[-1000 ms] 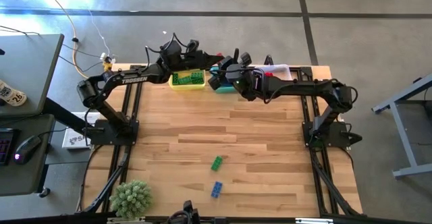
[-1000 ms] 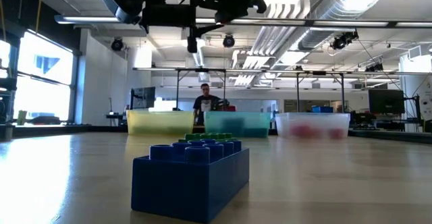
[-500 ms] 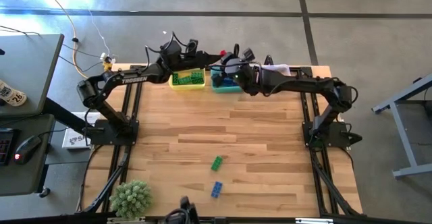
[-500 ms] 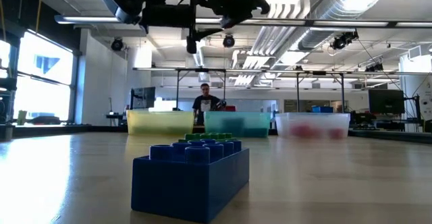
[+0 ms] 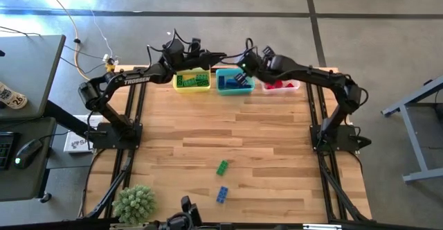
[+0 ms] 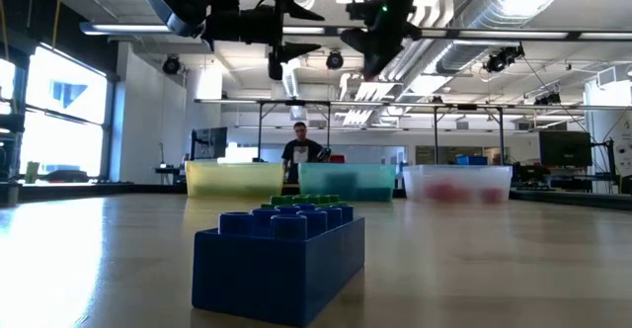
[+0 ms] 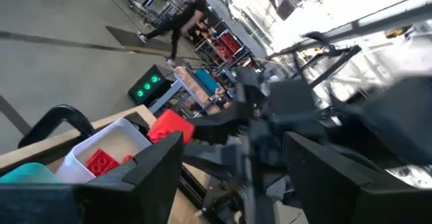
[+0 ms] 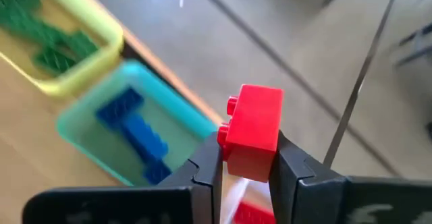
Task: Sort & place blocks by color
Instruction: Put the red game piece into the white bin
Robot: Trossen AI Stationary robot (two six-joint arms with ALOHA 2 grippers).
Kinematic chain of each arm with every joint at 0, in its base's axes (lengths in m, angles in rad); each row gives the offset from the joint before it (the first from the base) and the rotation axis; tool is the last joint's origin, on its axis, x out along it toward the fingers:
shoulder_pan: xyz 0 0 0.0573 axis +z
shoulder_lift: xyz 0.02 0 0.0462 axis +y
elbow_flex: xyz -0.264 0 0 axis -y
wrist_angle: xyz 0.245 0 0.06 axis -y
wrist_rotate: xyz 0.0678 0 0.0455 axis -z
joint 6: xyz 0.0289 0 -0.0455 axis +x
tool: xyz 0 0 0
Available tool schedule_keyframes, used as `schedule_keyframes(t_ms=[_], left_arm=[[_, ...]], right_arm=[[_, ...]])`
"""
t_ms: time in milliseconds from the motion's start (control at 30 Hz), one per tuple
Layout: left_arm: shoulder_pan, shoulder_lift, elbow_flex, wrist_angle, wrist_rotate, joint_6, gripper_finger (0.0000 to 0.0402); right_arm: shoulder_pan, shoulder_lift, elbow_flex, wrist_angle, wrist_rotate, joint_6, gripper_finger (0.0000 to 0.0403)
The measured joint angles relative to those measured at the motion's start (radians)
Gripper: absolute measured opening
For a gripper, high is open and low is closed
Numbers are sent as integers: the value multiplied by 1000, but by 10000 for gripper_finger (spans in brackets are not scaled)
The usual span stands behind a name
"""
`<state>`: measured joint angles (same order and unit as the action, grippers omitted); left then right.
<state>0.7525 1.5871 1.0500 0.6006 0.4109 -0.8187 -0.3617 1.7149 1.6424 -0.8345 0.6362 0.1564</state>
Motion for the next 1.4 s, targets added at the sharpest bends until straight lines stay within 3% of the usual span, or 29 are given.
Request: schedule_keyframes(t_ms=[333,533,700,1067,1400], left_arm=[[-1,0,0,-61,-3,73,241],[-4,0,0,-121,-4,107,241],[-18,0,0,-156,-38,148,241],[-48,0,0,-173,-41,197,241],[-75,0,0,-232,-41,275,241]], right_arm=[[-214,0,-2,-195,-321,22,56],[-351,-2,-19,-269,-418,-7,57],[-439,-2,-124,-237,-524,-52,57],[-511,-1,-343,-101,-568,-78,57],[-554,-1,-432,-47,-570,-79,79]])
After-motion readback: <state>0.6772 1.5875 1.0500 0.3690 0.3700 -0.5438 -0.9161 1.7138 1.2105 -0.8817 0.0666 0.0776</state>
